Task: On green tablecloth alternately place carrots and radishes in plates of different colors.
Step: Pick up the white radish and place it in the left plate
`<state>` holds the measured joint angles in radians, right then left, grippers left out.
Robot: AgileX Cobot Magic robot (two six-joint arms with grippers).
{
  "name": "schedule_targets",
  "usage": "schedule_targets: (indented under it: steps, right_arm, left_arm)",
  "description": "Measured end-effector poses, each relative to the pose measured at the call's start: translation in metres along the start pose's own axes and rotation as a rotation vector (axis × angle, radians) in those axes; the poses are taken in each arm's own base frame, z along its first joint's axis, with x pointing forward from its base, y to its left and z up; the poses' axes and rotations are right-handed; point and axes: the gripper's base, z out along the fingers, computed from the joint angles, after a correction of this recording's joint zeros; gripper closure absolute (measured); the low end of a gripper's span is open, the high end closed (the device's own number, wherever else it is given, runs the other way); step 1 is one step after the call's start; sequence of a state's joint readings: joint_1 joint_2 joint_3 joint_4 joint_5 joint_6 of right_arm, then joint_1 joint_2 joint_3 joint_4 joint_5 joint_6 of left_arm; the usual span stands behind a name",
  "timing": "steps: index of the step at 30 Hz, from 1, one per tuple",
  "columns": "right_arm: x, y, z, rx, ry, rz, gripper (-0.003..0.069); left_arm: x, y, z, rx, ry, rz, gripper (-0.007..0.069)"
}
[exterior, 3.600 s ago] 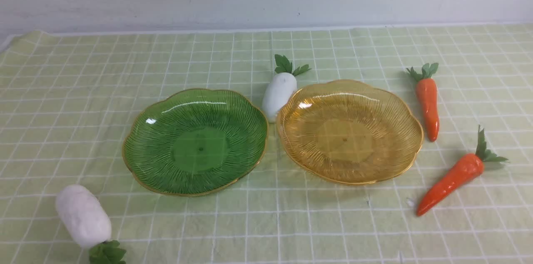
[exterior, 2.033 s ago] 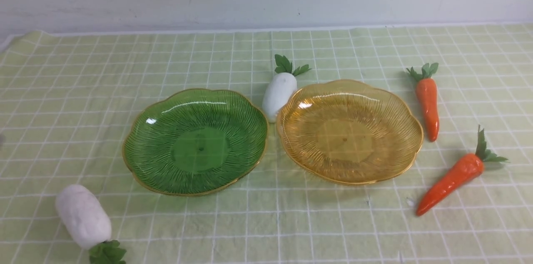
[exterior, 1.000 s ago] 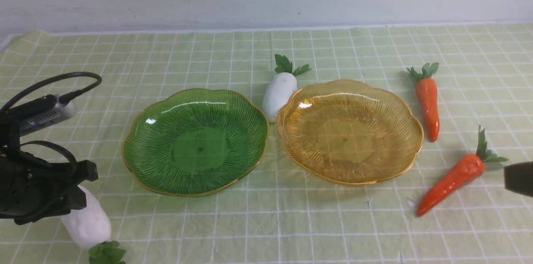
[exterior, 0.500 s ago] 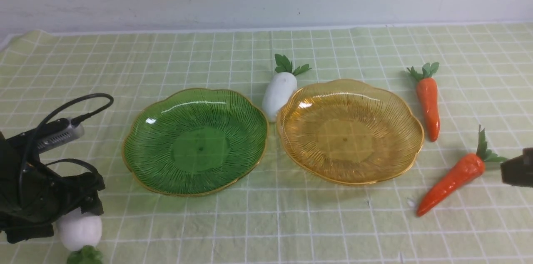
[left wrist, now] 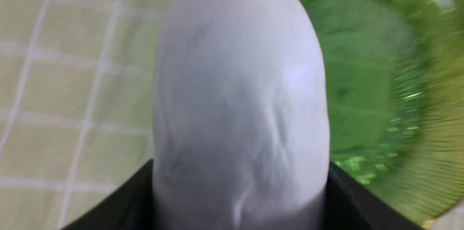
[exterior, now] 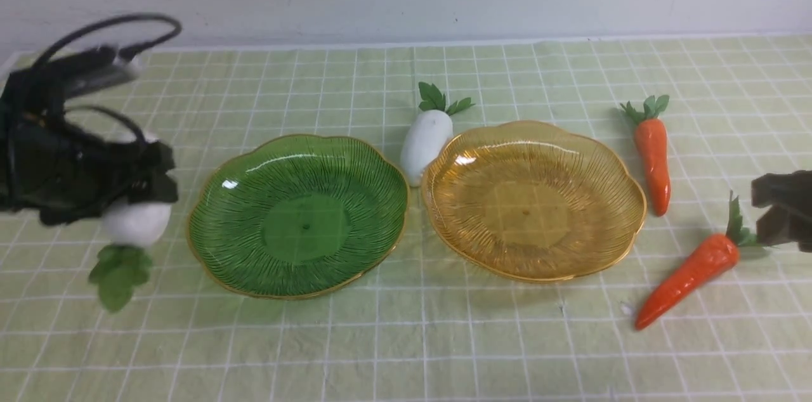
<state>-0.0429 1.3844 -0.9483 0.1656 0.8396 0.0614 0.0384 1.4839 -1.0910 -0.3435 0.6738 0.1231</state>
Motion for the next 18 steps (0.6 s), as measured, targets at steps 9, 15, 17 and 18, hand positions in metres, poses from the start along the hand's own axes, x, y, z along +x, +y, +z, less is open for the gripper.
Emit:
schedule_targets:
  steps: [9, 15, 17, 18]
  right_arm:
    - [-0.010, -0.007, 0.085, 0.013, 0.052, 0.151, 0.0148]
    - [-0.007, -0.010, 0.120, 0.014, 0.085, 0.206, 0.0146]
    - [-0.006, -0.011, 0.128, 0.016, 0.086, 0.216, 0.0146]
    - [-0.006, -0.011, 0.130, 0.017, 0.089, 0.214, 0.0147]
  left_arm:
    - [-0.019, -0.044, 0.057, 0.117, 0.044, 0.137, 0.0167]
    - [-0.013, -0.046, 0.105, 0.105, 0.104, 0.141, 0.0118]
    - [-0.013, -0.046, 0.112, 0.103, 0.116, 0.141, 0.0073]
    - [-0.014, -0.046, 0.113, 0.104, 0.121, 0.141, 0.0051]
